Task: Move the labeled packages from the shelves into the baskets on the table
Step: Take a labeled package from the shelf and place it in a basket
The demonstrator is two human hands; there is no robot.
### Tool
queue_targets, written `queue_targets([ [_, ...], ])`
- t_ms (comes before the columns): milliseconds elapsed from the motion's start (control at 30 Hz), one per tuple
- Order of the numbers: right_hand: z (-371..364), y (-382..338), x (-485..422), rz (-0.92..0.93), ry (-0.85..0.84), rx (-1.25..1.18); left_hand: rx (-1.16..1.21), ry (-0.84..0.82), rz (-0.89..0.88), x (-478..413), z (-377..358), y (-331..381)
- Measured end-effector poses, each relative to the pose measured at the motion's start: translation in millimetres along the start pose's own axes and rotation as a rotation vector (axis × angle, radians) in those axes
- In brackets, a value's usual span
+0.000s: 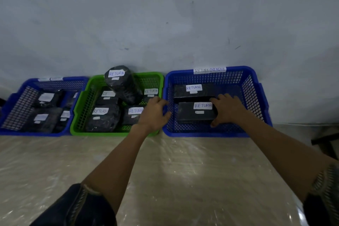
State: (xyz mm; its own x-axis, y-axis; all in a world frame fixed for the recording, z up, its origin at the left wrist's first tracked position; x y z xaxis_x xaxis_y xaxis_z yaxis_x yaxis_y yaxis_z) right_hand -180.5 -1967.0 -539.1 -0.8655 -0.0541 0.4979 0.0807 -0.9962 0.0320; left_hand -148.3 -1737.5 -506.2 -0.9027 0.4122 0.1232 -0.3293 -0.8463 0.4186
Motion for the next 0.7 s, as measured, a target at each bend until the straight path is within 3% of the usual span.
queue_targets([
  [100, -10.4, -8.4, -6.6, -0.003, 0.023, -0.041, -0.099, 0.061, -0.020, -1.6, -7.2, -4.6],
  [233, -19.2, -11.1, -9.0, -0.016, 0.053, -0.160, -0.150, -0.045, 0.037, 0.0, -33.8, -18.4],
  [500, -37.4, -8.5, -10.4, -0.062, 0.029, -0.232, -0.031, -0.030, 0.062, 3.6, -47.3, -21.8],
  [700, -23.8, -16.7, -7.2, -0.046, 0.125, 0.034, 0.017, -0.037, 0.057, 3.5, -49.5, -21.8],
])
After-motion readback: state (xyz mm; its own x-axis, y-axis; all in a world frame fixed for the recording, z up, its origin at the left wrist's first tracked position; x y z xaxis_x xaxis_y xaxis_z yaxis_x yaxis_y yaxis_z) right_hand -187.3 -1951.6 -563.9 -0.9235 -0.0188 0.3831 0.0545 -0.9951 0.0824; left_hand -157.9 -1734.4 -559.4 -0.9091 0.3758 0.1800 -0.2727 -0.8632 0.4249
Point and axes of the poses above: each hand's wrist, its own x-axis away from the middle knuckle, its own z-axis out of the back of the hand, y = z × x, the point moved 8 cm from there along -x, towards the middle knuckle, and after that the axes turned 1 degree about -z, right-handed, at the moved point
